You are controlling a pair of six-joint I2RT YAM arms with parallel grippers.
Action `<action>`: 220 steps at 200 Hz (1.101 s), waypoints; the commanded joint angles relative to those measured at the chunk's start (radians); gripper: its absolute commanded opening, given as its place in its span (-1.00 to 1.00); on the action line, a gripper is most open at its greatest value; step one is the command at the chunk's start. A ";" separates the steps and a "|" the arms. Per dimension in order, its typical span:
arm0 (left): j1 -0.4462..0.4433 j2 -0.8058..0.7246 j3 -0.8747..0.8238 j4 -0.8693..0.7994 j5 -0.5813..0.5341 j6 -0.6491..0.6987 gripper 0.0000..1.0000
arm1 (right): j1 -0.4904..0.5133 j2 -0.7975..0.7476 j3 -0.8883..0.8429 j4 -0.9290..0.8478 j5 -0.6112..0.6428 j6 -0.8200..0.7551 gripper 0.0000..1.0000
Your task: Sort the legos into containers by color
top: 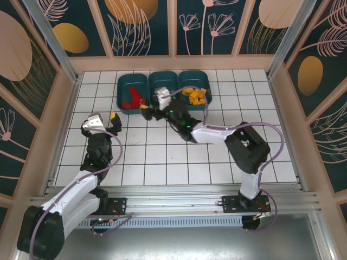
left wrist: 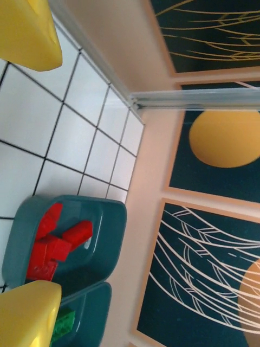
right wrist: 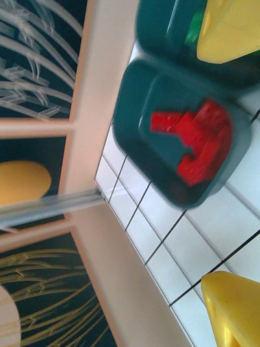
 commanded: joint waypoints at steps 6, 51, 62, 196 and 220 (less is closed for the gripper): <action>0.000 0.073 -0.031 0.327 -0.060 0.188 0.97 | -0.071 -0.100 -0.065 0.012 -0.210 -0.163 0.98; 0.005 0.269 0.012 0.364 0.036 0.256 0.97 | -0.301 -0.255 -0.239 0.075 -0.464 0.047 0.98; 0.003 0.325 0.029 0.392 0.136 0.208 0.97 | -0.335 -0.304 -0.295 0.083 -0.421 0.015 0.98; 0.288 0.402 -0.025 0.473 0.318 0.060 0.98 | -0.806 -0.574 -0.882 0.360 -0.159 -0.085 0.98; 0.309 0.388 -0.043 0.483 0.303 0.025 0.98 | -0.807 -0.497 -0.886 0.420 -0.137 -0.081 0.98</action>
